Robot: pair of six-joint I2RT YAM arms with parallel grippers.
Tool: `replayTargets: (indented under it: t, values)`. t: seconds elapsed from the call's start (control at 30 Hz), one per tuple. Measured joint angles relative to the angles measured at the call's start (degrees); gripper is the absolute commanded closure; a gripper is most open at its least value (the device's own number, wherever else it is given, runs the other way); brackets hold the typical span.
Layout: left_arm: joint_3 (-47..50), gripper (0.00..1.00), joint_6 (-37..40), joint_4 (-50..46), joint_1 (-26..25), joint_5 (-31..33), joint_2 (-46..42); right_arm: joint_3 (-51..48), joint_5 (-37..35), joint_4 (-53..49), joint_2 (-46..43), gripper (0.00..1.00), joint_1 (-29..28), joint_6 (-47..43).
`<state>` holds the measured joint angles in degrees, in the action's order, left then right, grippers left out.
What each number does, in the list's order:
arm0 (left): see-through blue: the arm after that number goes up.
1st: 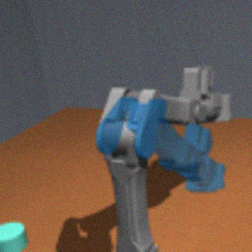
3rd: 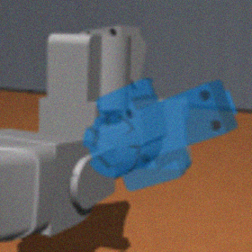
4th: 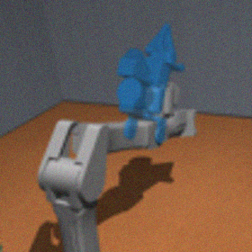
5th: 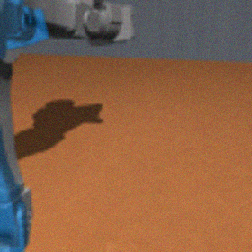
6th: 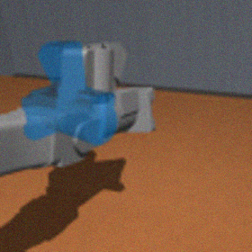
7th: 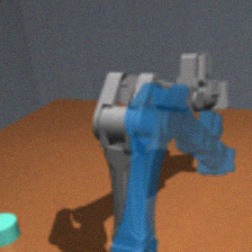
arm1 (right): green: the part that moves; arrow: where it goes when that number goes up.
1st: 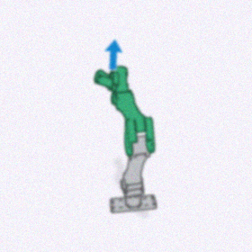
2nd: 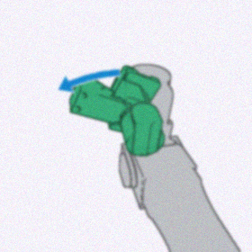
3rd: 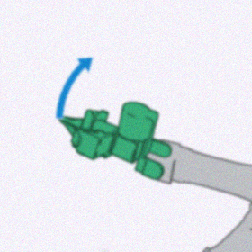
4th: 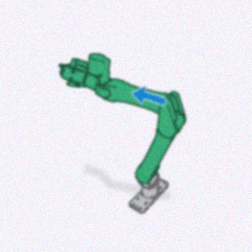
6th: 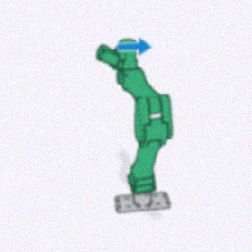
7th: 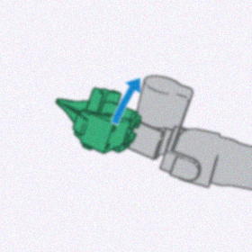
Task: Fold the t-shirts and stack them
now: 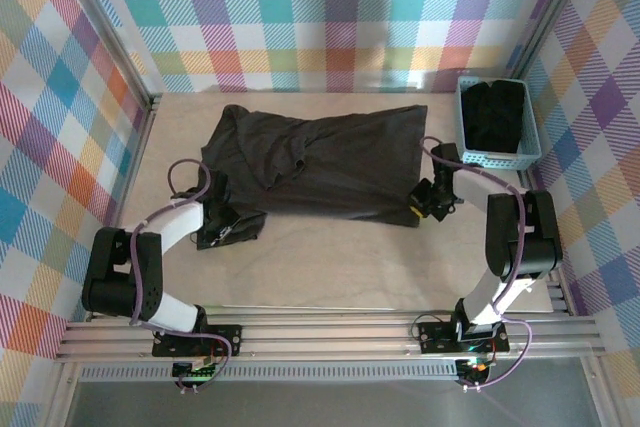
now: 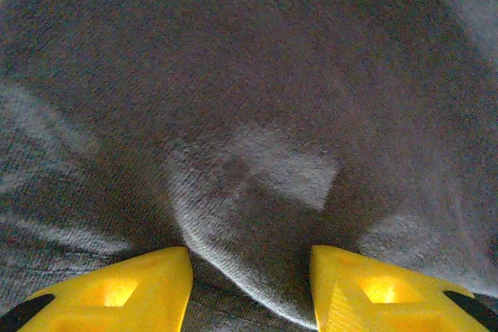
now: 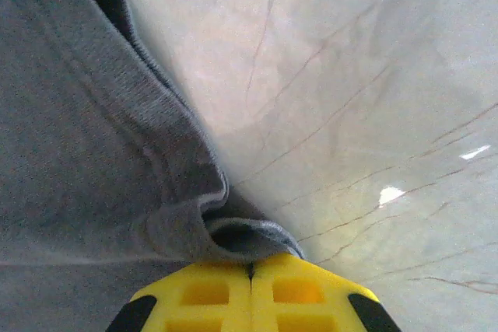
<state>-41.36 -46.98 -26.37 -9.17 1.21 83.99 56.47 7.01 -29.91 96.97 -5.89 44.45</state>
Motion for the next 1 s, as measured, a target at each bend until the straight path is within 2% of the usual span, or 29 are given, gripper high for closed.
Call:
replayTargets:
  t: [0.2, 0.33, 0.4, 0.43, 0.47, 0.5, 0.53, 0.6, 0.73, 0.87, 0.93, 1.0]
  values:
    - [4.2, 0.57, -6.1, 0.8, -8.2, 0.2, -5.0, 1.5, -1.5, -4.1, -3.9, 1.0, 1.1, -2.4]
    - [6.8, 0.54, -11.7, -0.8, -16.3, -1.4, -10.2, 0.5, -3.7, -6.0, -11.0, 1.0, 2.6, -3.4]
    - [6.8, 0.48, -13.3, -2.8, -19.4, -2.2, -12.7, 0.2, -4.1, -6.7, -13.1, 1.0, 5.1, -3.7]
    - [6.4, 0.42, -13.8, -4.2, -20.4, -2.8, -14.4, 0.2, -4.2, -6.8, -13.3, 1.0, 6.6, -4.1]
    - [5.8, 0.31, -14.2, -5.8, -20.7, -3.1, -16.3, 0.3, -4.3, -6.9, -13.1, 0.95, 8.0, -4.6]
    - [4.9, 0.22, -13.9, -7.1, -20.6, -3.2, -18.0, 0.5, -4.3, -7.3, -12.5, 0.82, 8.9, -4.9]
    - [3.7, 0.18, -13.7, -8.4, -20.2, -3.4, -19.6, 0.9, -4.5, -7.7, -11.8, 0.68, 9.7, -5.1]
    - [0.2, 0.2, -12.9, -11.0, -18.5, -4.2, -21.7, 2.4, -4.7, -8.6, -9.9, 0.6, 10.6, -6.4]
    - [-6.8, 0.42, -7.9, -15.0, -8.9, -5.5, -21.9, 3.7, -4.7, -8.8, -9.2, 0.59, 10.7, -7.9]
    - [-8.0, 0.43, -0.4, -15.9, 1.7, -4.7, -17.9, 2.6, -4.6, -9.0, -12.5, 0.59, 10.3, -8.0]
    - [-8.1, 0.43, 3.0, -15.7, 3.3, -3.7, -13.8, 1.6, -4.6, -9.4, -15.1, 0.59, 10.0, -8.1]
    - [-8.0, 0.49, 5.6, -15.0, 3.3, -3.5, -9.7, 0.2, -4.3, -9.5, -17.4, 0.59, 9.6, -8.1]
